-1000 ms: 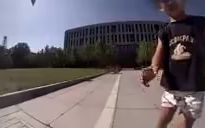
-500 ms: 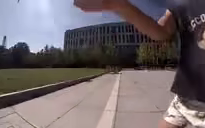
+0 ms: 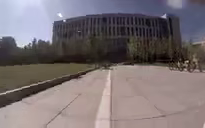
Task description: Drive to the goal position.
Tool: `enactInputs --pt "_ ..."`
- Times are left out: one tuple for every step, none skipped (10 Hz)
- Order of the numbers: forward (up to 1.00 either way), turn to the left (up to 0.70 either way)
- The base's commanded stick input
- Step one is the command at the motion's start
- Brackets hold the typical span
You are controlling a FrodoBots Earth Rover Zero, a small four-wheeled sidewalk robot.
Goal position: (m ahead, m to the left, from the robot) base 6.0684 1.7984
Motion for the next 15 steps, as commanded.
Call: enactInputs --pt "-0.70 0.02" --pt "-0.70 0.02" --pt "-0.70 0.02" --pt "-0.70 0.02" --pt "-0.70 0.02" --pt "-0.70 0.02" --pt "-0.70 0.02" --pt "-0.70 0.02" --pt "-0.70 0.02" --pt "-0.56 0.03" --pt "-0.44 0.03" --pt "-0.32 0.03" --pt "-0.20 0.04" --pt "-0.08 0.04" --pt "-0.04 0.04"
